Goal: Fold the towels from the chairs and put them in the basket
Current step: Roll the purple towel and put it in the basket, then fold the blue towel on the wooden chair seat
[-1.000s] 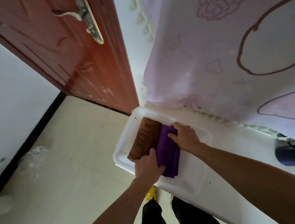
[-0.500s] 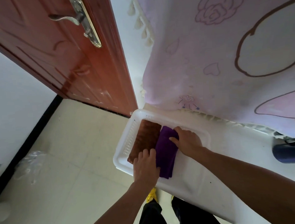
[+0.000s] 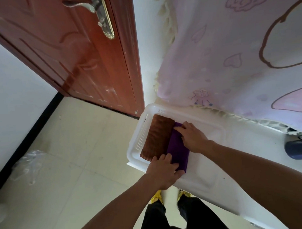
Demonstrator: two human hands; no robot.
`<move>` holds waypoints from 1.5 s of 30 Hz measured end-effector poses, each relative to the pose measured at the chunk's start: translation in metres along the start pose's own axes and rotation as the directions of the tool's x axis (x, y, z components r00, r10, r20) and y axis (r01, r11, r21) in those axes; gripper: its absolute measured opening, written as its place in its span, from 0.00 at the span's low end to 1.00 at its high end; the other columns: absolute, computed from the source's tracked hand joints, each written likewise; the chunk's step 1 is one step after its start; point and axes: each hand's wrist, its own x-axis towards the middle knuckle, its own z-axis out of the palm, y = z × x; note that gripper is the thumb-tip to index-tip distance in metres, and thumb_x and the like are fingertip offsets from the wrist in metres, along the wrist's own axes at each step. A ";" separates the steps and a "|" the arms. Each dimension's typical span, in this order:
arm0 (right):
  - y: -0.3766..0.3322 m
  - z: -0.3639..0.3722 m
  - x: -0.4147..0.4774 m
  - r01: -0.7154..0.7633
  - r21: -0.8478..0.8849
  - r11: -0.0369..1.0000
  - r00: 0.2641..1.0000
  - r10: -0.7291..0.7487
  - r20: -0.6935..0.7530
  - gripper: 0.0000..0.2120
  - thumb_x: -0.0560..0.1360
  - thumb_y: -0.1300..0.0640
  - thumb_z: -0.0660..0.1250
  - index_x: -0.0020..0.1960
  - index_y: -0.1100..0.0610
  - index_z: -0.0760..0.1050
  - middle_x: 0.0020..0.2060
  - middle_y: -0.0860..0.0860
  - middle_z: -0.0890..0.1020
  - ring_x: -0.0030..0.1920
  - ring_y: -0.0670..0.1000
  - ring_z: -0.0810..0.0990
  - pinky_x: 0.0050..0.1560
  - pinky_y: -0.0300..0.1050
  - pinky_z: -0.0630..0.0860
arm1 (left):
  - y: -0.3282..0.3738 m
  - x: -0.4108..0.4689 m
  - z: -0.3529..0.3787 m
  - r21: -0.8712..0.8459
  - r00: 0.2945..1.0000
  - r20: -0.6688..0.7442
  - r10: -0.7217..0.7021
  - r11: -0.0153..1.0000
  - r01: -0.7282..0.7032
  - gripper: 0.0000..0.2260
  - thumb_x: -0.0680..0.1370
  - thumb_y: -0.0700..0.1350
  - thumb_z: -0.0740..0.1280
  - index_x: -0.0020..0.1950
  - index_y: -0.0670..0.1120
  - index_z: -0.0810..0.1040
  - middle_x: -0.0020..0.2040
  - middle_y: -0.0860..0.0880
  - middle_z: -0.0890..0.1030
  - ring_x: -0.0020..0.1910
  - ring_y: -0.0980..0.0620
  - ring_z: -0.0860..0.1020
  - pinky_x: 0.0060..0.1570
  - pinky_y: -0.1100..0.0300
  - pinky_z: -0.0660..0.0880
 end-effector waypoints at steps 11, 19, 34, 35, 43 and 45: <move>0.014 -0.034 -0.028 0.081 0.119 0.990 0.985 -0.098 0.141 0.24 0.76 0.63 0.60 0.72 0.54 0.68 0.69 0.57 0.70 0.67 0.57 0.71 0.65 0.45 0.66 | 0.034 -0.055 0.017 0.010 0.968 -0.186 -0.168 0.985 0.173 0.22 0.82 0.57 0.50 0.72 0.49 0.66 0.70 0.44 0.68 0.71 0.43 0.63 0.74 0.48 0.52; -0.043 -0.045 -0.081 0.392 -0.071 0.917 0.908 -0.398 -0.132 0.14 0.78 0.55 0.61 0.62 0.52 0.76 0.57 0.49 0.79 0.56 0.53 0.78 0.53 0.45 0.75 | 0.088 -0.144 0.055 -0.367 0.711 -0.246 -0.658 0.743 0.560 0.16 0.81 0.52 0.53 0.66 0.49 0.71 0.63 0.49 0.73 0.63 0.48 0.71 0.63 0.53 0.67; -0.383 0.098 -0.328 0.945 -0.240 0.223 0.291 -0.909 0.300 0.19 0.75 0.52 0.62 0.66 0.47 0.71 0.60 0.51 0.78 0.58 0.55 0.77 0.54 0.45 0.72 | 0.220 -0.487 0.282 -0.697 -0.087 0.057 -0.995 -0.102 0.710 0.14 0.79 0.51 0.60 0.63 0.51 0.75 0.60 0.49 0.79 0.57 0.45 0.78 0.52 0.56 0.72; -0.407 0.118 -0.358 0.958 -0.235 0.164 0.237 -0.915 0.327 0.19 0.75 0.51 0.62 0.66 0.47 0.71 0.60 0.51 0.79 0.59 0.55 0.77 0.54 0.45 0.72 | 0.240 -0.513 0.305 -0.707 -0.132 0.096 -0.987 -0.161 0.688 0.14 0.78 0.51 0.60 0.63 0.50 0.75 0.59 0.49 0.79 0.57 0.45 0.78 0.52 0.56 0.72; -0.542 0.278 -0.606 0.972 -0.128 -0.197 -0.105 -0.852 0.512 0.20 0.75 0.52 0.62 0.67 0.46 0.70 0.61 0.50 0.78 0.58 0.54 0.78 0.54 0.46 0.73 | 0.412 -0.691 0.467 -0.680 -0.414 0.373 -0.830 -0.548 0.488 0.13 0.79 0.50 0.59 0.62 0.50 0.75 0.59 0.48 0.78 0.57 0.45 0.77 0.50 0.58 0.72; -0.565 0.310 -0.658 0.954 -0.098 -0.285 -0.184 -0.809 0.558 0.20 0.75 0.51 0.61 0.67 0.46 0.70 0.60 0.49 0.79 0.58 0.54 0.78 0.55 0.46 0.74 | 0.447 -0.722 0.498 -0.663 -0.478 0.416 -0.774 -0.618 0.423 0.13 0.79 0.49 0.60 0.62 0.50 0.75 0.59 0.48 0.79 0.57 0.45 0.77 0.51 0.58 0.72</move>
